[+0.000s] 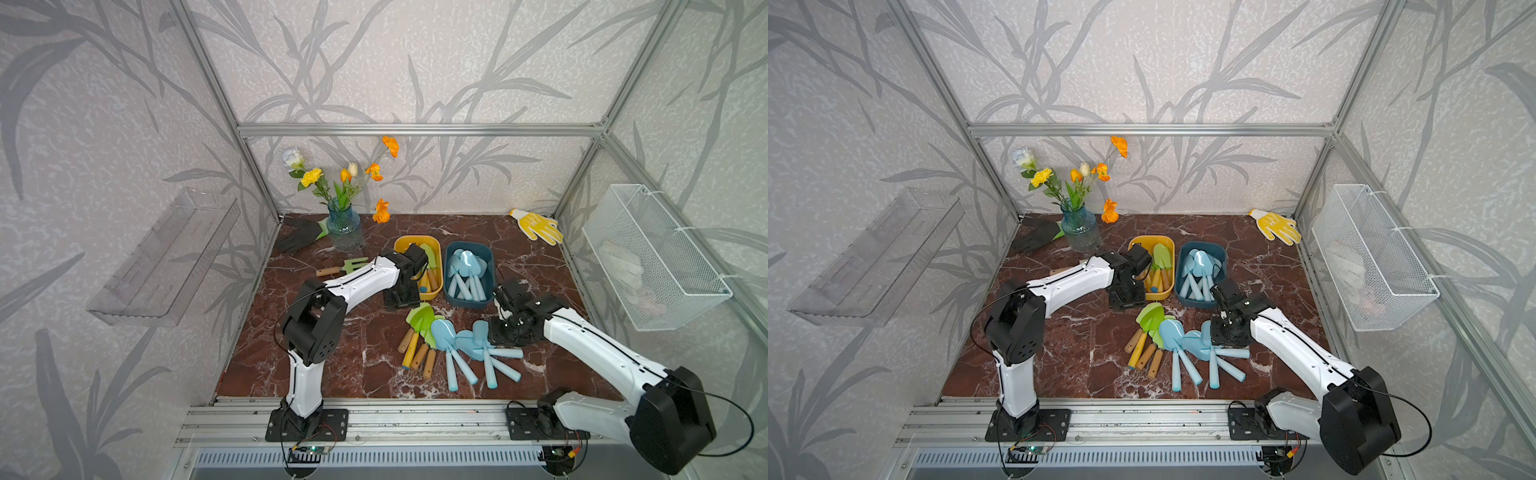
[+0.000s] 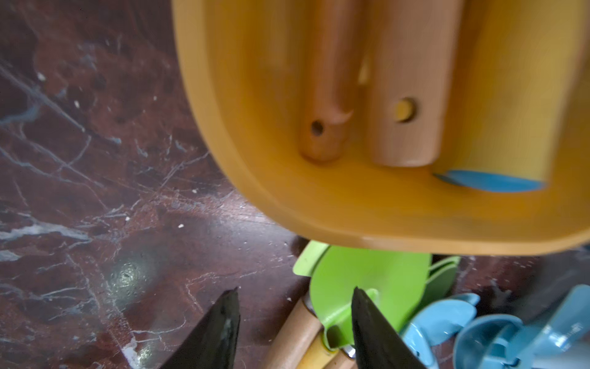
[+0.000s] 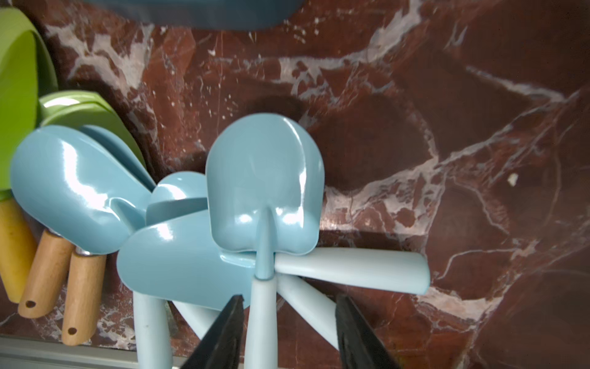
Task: Sort the small shovels by color and place them into the storage box
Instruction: Place the shovel in the storage box, then pick up the shovel from the center of the board.
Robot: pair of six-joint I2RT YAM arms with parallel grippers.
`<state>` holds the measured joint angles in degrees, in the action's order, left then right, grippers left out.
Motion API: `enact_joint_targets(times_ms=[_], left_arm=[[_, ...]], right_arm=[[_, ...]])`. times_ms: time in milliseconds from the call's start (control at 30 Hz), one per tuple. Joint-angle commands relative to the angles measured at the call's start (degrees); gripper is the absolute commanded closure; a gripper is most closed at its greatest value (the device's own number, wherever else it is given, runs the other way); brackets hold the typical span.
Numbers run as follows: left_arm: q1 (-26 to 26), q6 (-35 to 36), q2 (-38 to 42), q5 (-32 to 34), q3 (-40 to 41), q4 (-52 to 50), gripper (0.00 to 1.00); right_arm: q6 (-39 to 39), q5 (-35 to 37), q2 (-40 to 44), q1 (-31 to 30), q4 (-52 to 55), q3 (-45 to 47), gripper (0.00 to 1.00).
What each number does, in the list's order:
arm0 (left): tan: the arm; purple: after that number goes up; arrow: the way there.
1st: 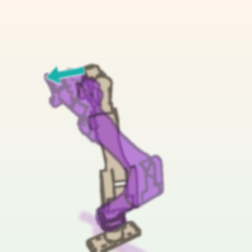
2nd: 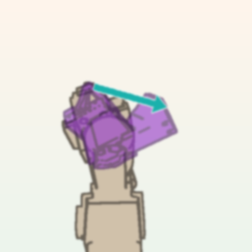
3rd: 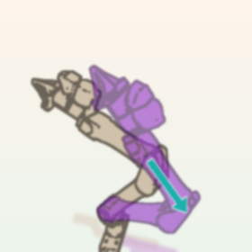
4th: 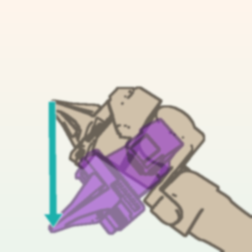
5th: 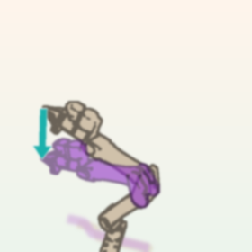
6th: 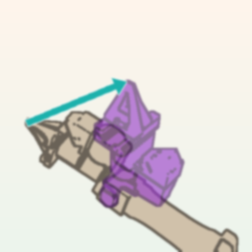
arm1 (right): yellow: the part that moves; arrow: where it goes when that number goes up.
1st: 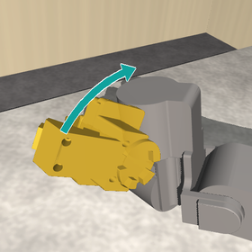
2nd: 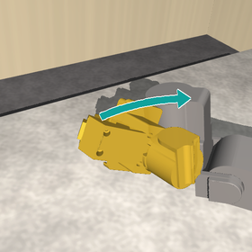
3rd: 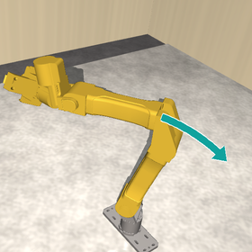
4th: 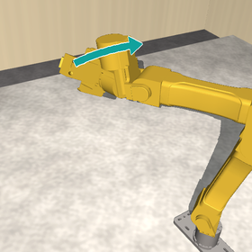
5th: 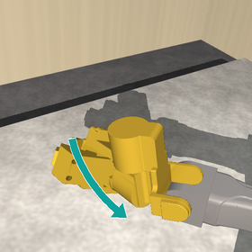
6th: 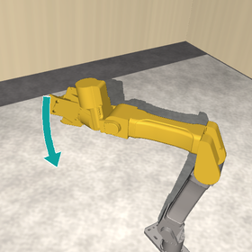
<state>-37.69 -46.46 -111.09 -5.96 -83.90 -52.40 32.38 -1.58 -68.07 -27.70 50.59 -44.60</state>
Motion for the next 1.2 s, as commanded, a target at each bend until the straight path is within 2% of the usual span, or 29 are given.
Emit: enact_joint_targets(times_ms=[0, 200, 400, 633, 800, 933, 1167], left_arm=[[0.23, -1.61, 2.87, 1.10, 1.10, 2.50, 0.43], [0.21, -1.36, 3.85, 1.67, 1.66, 2.30, 0.43], [0.22, -1.35, 4.24, 1.98, 2.34, 2.03, 0.43], [0.19, -0.86, 4.36, 2.24, 2.13, 1.63, 0.43], [0.25, -0.52, 3.78, 2.21, 1.45, 1.10, 0.43], [0.33, -0.30, 3.31, 2.30, 0.75, 0.81, 0.43], [0.51, 0.05, 2.98, 2.09, 0.35, 0.70, 0.43]], right_arm=[[3.54, -0.50, 1.79, -2.57, 2.07, 2.32, 0.52], [6.87, -0.20, 2.25, -8.91, 2.31, 4.20, 0.52], [7.43, -0.76, 1.48, -10.75, 1.69, 6.06, 0.53], [7.87, -3.29, -0.76, -10.88, -2.61, 10.27, 0.66], [8.20, -2.78, -1.10, -10.94, -3.00, 10.41, 0.81], [9.80, 0.44, -0.01, -10.90, -0.51, 9.43, 0.89], [15.41, 9.93, 5.15, -9.80, 7.47, 5.43, 0.90]])
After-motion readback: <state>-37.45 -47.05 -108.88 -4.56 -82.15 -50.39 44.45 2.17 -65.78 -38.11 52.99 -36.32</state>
